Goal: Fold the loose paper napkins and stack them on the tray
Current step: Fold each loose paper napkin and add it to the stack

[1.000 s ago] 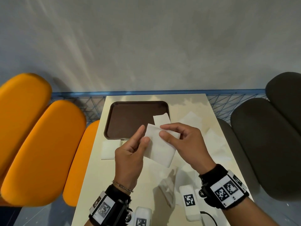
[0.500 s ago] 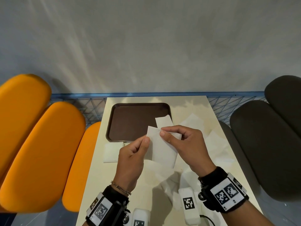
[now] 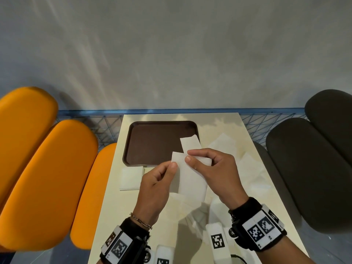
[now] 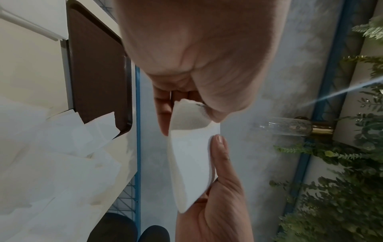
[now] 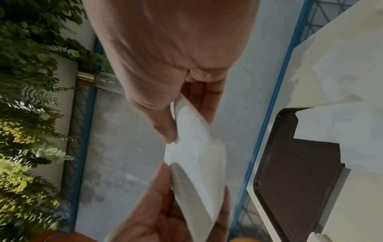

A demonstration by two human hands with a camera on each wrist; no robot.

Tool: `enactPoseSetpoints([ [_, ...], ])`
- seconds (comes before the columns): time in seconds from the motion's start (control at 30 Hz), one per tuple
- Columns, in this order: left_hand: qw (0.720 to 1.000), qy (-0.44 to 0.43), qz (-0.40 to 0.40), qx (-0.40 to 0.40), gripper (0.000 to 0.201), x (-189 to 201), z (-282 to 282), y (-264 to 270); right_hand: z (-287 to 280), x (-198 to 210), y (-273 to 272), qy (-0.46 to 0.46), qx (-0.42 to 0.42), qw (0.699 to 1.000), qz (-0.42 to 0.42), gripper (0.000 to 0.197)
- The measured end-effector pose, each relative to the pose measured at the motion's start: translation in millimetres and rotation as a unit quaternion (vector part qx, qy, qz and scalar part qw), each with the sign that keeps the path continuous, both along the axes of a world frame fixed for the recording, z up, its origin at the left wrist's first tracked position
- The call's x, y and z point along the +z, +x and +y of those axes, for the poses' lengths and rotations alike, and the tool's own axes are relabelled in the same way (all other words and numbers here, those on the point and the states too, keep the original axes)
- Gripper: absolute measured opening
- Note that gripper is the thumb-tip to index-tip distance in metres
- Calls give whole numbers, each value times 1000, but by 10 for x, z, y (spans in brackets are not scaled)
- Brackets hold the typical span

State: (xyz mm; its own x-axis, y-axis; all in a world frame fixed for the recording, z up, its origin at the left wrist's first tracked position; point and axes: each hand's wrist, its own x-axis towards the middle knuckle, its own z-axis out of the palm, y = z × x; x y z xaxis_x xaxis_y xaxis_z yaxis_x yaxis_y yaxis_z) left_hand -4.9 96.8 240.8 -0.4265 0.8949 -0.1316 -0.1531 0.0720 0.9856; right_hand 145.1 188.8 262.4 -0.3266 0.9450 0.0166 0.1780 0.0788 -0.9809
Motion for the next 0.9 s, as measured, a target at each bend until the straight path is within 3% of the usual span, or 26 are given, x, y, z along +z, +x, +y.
enactPoseSetpoints([
  [0.27, 998, 13, 5, 56, 12, -11, 80, -6, -60, 1, 86, -22, 39, 999, -10, 20],
  [0.53, 996, 12, 31, 84, 12, -153, 89, 46, 55, -140, 302, -125, -12, 989, 83, 20],
  [0.7, 994, -4, 40, 100, 12, -193, 138, 171, 159, -182, 410, -135, -10, 987, 83, 17],
  [0.9, 991, -31, 56, 120, 15, -239, 179, 356, 281, -223, 563, -189, 63, 976, 93, 32],
])
